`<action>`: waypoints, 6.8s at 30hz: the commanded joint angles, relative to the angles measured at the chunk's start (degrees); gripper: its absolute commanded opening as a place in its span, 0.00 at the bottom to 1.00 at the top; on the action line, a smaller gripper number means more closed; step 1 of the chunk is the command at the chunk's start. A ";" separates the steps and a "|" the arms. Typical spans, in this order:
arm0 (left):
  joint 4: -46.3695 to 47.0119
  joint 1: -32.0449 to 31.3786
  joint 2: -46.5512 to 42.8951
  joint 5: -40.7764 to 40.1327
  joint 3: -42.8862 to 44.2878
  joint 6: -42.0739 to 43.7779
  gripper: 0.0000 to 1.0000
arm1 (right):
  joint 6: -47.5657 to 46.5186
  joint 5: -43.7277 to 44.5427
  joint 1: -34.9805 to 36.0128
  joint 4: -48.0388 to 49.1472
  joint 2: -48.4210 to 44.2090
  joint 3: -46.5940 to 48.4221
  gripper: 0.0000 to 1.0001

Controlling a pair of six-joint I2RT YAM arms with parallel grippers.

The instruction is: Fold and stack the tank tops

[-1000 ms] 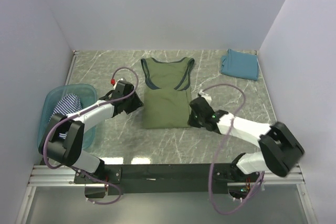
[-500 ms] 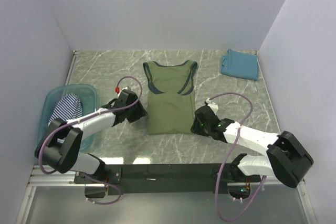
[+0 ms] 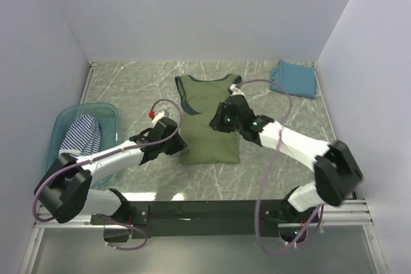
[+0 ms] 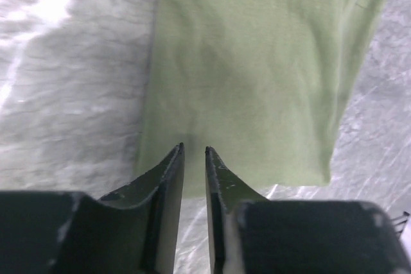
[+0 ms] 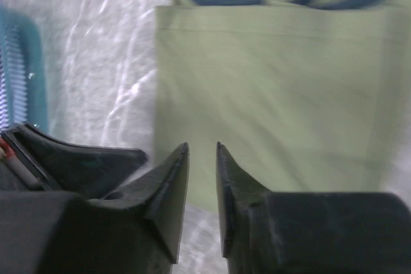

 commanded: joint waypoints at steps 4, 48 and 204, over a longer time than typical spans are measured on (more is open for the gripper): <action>8.28 -2.35 5.27 0.25 0.36 -3.95 0.22 | -3.18 -11.28 -2.76 6.97 14.79 8.08 0.28; -19.47 -18.35 -14.74 -8.78 -4.85 -16.97 0.17 | 0.16 -5.05 -13.58 4.08 -3.47 -21.18 0.20; 2.57 22.79 62.68 29.00 76.56 7.82 0.31 | -5.72 -5.58 -27.64 -12.46 36.97 46.11 0.50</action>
